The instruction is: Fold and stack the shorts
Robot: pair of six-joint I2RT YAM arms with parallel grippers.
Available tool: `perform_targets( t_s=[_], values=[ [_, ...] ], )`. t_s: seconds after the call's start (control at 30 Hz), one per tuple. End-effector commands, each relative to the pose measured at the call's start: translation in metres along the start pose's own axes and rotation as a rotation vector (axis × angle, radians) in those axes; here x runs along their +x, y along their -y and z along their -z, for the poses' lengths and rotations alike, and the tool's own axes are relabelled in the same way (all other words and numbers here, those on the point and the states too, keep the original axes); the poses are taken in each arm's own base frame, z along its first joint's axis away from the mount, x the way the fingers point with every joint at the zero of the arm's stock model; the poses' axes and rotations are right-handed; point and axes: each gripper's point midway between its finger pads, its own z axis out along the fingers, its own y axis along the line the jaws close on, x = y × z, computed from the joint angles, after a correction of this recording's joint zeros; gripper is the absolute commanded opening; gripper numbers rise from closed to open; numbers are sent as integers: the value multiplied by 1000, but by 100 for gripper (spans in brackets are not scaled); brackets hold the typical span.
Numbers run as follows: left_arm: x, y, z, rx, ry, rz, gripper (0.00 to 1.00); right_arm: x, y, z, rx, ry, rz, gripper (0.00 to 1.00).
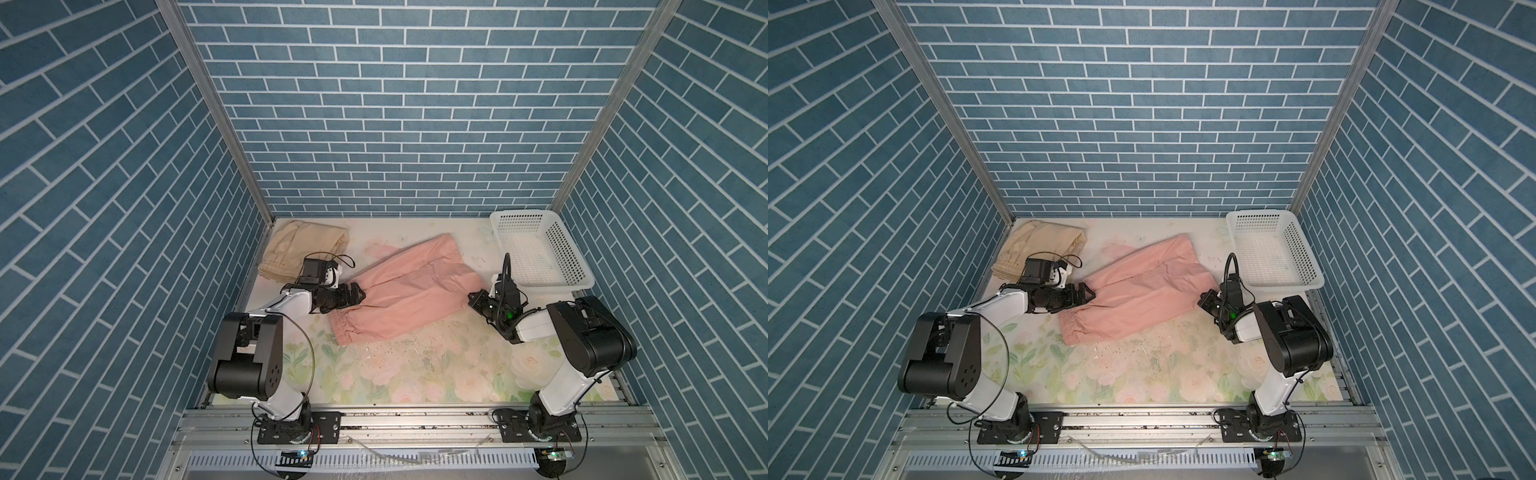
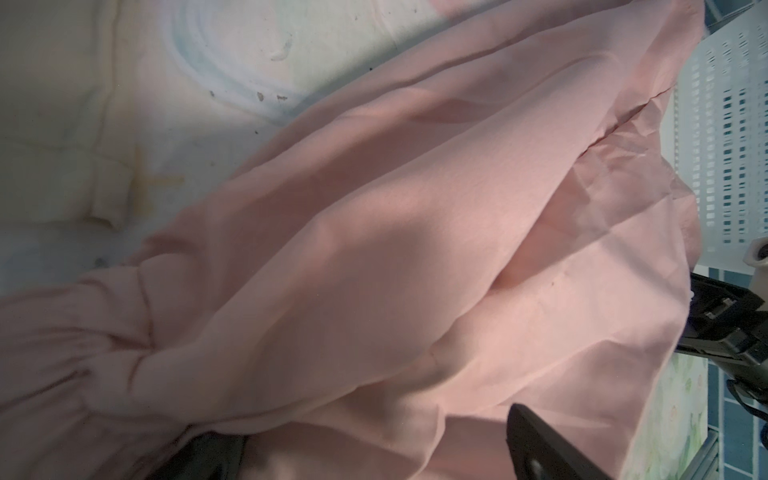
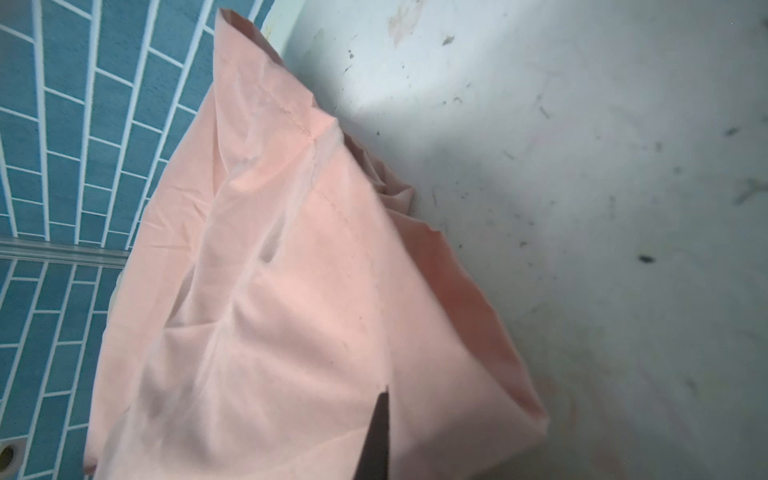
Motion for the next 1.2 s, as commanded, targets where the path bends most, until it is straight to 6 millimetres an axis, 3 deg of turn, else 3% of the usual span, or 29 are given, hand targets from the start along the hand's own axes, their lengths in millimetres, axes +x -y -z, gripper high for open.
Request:
perform_targets(
  t_s=[0.0, 0.23, 0.33, 0.5, 0.57, 0.63, 0.73, 0.83, 1.0, 1.07, 1.17],
  values=[
    [1, -15, 6, -86, -14, -16, 100, -2, -3, 12, -32, 39, -34, 0],
    [4, -18, 14, -124, -23, -29, 100, 36, 8, 59, 40, 6, -17, 1],
    [6, -8, 18, -81, -20, -10, 100, 46, 9, 85, 121, 2, 57, 31],
    [7, 7, 31, -36, -9, 9, 100, 23, 22, 153, 302, 96, 108, 53],
    [5, 12, 42, -38, -10, 14, 100, 10, 21, 178, 347, 140, 163, 56],
    [1, 17, 57, -59, -5, 25, 100, 1, 10, 191, 350, 139, 240, 57],
    [-4, 26, 88, -95, 4, 40, 100, 1, -32, 183, 219, 56, 369, 57],
    [-16, 42, 132, -112, 67, 9, 100, 9, -84, 162, 49, -44, 544, 57],
    [-20, 60, 207, -145, 199, -42, 100, 43, -165, 133, -124, -152, 915, 57],
    [-11, 55, 216, -158, 206, -35, 100, 61, -193, 125, -183, -168, 1044, 58],
    [5, 48, 215, -158, 203, -25, 100, 90, -230, 114, -274, -181, 1181, 59]
  ],
)
